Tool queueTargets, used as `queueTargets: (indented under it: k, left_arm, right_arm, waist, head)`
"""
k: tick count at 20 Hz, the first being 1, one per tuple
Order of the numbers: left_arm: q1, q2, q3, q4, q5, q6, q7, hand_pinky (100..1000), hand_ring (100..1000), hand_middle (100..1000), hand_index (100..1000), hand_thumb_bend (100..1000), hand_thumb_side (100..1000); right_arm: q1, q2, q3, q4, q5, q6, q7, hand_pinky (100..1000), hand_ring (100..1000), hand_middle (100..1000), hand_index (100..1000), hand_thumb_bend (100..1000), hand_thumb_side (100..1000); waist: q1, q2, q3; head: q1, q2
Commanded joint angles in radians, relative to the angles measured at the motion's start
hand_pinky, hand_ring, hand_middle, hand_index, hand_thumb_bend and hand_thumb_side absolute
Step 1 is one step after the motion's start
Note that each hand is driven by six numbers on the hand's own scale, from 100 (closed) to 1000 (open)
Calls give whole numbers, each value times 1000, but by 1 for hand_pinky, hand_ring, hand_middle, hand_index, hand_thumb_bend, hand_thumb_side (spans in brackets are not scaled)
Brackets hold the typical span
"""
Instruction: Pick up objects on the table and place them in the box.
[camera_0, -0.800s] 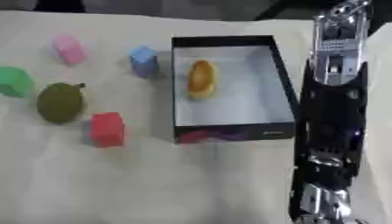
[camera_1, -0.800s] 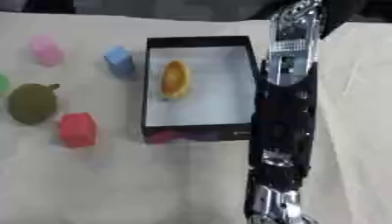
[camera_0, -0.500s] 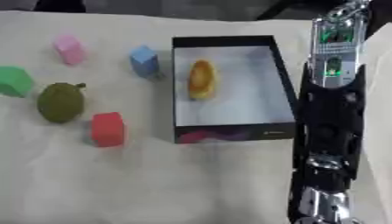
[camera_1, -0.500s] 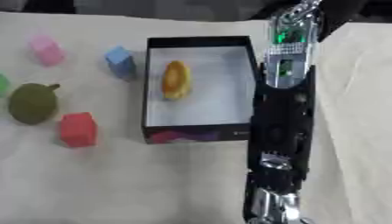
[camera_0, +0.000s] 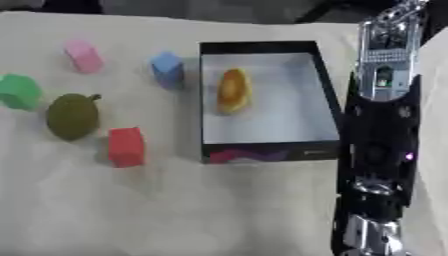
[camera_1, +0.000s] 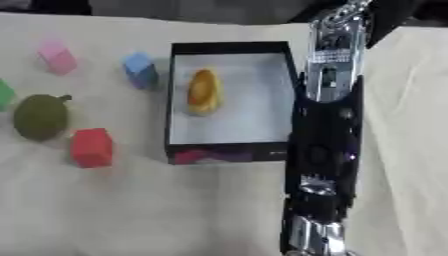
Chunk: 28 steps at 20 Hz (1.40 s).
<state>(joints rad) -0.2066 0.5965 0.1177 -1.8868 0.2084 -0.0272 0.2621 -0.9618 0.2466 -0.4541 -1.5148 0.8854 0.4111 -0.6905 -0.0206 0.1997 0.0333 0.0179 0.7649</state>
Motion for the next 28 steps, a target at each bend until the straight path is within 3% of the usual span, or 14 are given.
queueTargets:
  k: [1, 8, 13, 16, 22, 23, 24, 28]
  left_arm:
    - [-38, 171, -8, 27, -83, 19, -77, 752, 814, 825, 921, 613, 614]
    - [-119, 431, -77, 131, -268, 48, -498, 814, 850, 845, 920, 602, 624]
    - [-176, 532, -133, 177, -373, 41, -774, 845, 867, 858, 920, 550, 644]
    - [-188, 572, -159, 188, -398, 35, -894, 852, 868, 859, 920, 544, 644]
    - [-222, 616, -218, 236, -498, 34, -983, 875, 884, 870, 922, 601, 595]
    - [-232, 616, -228, 252, -531, 30, -986, 879, 887, 872, 922, 562, 559]
    - [-242, 614, -237, 270, -566, 24, -985, 882, 889, 873, 922, 622, 569]
    - [-285, 595, -261, 350, -677, -20, -957, 889, 895, 875, 920, 661, 512]
  right_arm:
    - [-10, 0, 15, -16, 6, 10, -12, 798, 727, 727, 815, 100, 575]
    - [-5, 2, 20, -7, 14, 11, -7, 799, 727, 727, 816, 100, 585]
    - [-4, 3, 25, 0, 22, 11, -3, 800, 727, 728, 816, 100, 592]
    - [-2, 3, 26, 2, 25, 11, -2, 800, 727, 728, 816, 100, 594]
    - [3, 0, 34, 5, 31, 8, 2, 801, 727, 728, 816, 100, 593]
    - [4, 0, 37, 7, 33, 6, 4, 801, 727, 728, 816, 100, 586]
    - [5, 0, 38, 8, 34, 6, 6, 801, 727, 728, 816, 100, 593]
    - [6, 1, 39, 12, 36, 6, 7, 802, 728, 728, 816, 100, 595]
  waist:
    - [23, -22, 2]
    - [28, -29, 2]
    - [31, -33, -2]
    - [34, -36, -3]
    - [44, -40, 1]
    - [46, -41, 1]
    - [47, -41, 1]
    - [47, -41, 0]
  head:
    - [5, 5]
    - [11, 5]
    - [23, 5]
    - [25, 5]
    - [26, 5]
    - [27, 5]
    - [29, 5]
    - [39, 5]
